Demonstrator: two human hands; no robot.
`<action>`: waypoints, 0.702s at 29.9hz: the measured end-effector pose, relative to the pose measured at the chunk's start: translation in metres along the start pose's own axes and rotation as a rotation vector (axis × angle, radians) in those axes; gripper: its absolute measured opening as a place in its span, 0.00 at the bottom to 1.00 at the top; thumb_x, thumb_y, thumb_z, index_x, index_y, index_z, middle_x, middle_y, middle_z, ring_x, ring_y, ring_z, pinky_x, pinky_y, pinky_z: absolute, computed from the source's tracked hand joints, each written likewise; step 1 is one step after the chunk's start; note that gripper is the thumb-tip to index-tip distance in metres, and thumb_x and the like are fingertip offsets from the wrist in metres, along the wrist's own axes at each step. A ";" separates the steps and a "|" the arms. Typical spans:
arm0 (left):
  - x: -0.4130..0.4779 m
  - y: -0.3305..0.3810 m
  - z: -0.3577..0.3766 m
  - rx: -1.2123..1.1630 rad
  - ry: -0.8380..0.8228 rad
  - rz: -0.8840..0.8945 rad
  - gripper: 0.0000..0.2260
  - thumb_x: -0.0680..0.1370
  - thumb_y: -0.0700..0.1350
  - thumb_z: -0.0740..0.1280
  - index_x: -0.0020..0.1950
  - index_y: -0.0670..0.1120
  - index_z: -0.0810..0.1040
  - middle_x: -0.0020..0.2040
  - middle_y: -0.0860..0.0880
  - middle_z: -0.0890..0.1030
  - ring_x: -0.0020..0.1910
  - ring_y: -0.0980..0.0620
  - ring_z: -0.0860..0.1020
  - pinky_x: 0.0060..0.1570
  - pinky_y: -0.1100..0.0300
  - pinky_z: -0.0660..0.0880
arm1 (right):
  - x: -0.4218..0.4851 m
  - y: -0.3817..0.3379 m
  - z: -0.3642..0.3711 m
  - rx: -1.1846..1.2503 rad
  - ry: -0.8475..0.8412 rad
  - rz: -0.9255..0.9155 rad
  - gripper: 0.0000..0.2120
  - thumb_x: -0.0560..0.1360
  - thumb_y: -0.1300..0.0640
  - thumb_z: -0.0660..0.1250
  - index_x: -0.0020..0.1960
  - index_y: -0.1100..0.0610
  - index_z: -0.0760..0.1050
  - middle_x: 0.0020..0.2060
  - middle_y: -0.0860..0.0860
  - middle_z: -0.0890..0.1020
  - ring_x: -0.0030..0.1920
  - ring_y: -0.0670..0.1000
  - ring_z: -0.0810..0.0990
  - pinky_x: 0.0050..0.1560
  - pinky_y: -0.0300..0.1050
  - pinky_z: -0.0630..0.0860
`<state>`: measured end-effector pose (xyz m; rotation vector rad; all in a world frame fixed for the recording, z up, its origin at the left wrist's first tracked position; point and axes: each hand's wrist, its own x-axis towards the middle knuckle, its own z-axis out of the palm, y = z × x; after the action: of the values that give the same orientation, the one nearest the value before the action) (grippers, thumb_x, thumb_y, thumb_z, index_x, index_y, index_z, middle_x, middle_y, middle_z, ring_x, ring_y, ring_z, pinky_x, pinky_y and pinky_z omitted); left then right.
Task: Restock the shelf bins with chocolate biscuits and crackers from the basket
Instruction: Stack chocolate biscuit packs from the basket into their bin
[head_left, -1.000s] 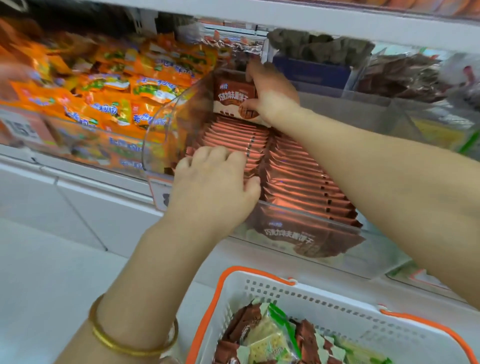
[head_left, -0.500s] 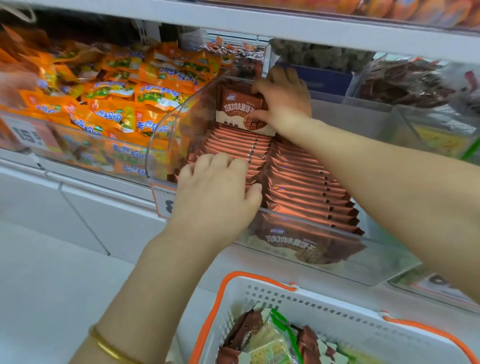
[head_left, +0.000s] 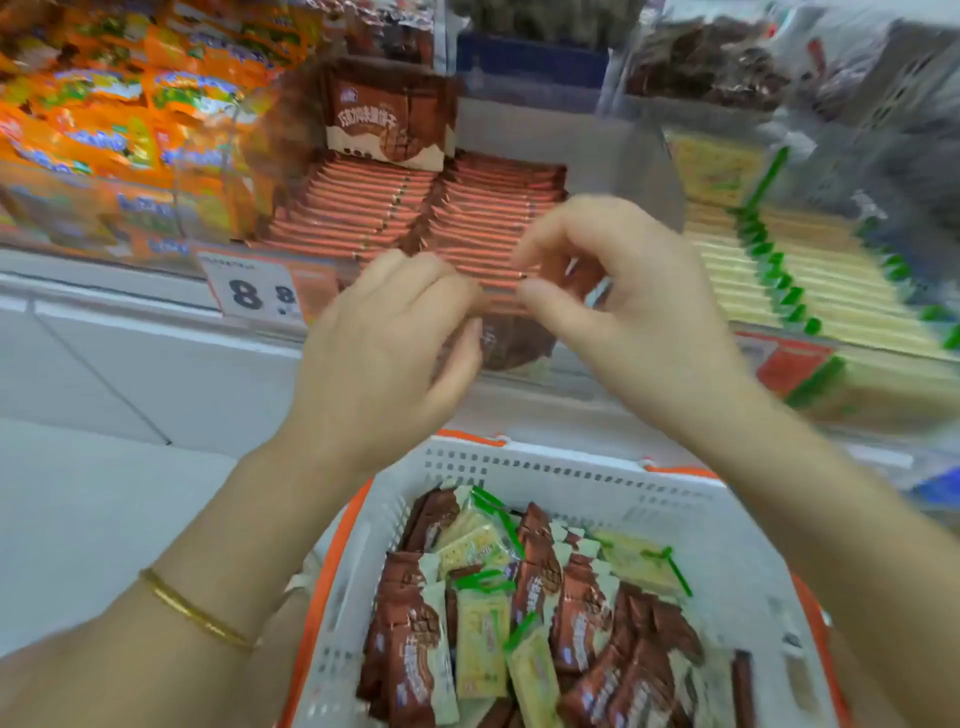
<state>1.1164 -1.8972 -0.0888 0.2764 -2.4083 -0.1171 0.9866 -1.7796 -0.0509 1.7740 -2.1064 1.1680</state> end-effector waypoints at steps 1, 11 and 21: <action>-0.009 0.010 0.009 -0.010 -0.073 0.023 0.10 0.76 0.43 0.59 0.48 0.40 0.79 0.44 0.44 0.78 0.43 0.41 0.74 0.41 0.47 0.71 | -0.033 0.009 0.003 0.002 -0.064 0.072 0.05 0.70 0.59 0.67 0.45 0.51 0.76 0.37 0.45 0.75 0.37 0.42 0.71 0.40 0.37 0.69; -0.086 0.089 0.100 -0.051 -0.799 0.230 0.14 0.78 0.47 0.56 0.54 0.45 0.80 0.49 0.47 0.79 0.51 0.46 0.77 0.43 0.51 0.77 | -0.251 0.162 0.079 -0.377 -1.353 0.393 0.14 0.75 0.60 0.65 0.60 0.57 0.74 0.56 0.53 0.78 0.57 0.55 0.76 0.46 0.47 0.75; -0.083 0.093 0.109 -0.062 -0.873 0.143 0.15 0.81 0.49 0.56 0.65 0.49 0.74 0.61 0.51 0.75 0.61 0.51 0.71 0.57 0.51 0.73 | -0.299 0.171 0.090 -0.748 -1.418 -0.137 0.24 0.71 0.57 0.72 0.66 0.51 0.72 0.65 0.53 0.71 0.65 0.56 0.66 0.61 0.52 0.67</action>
<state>1.0898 -1.7869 -0.2089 0.0087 -3.2693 -0.2953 0.9527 -1.6069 -0.3601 2.3903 -2.2253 -1.2218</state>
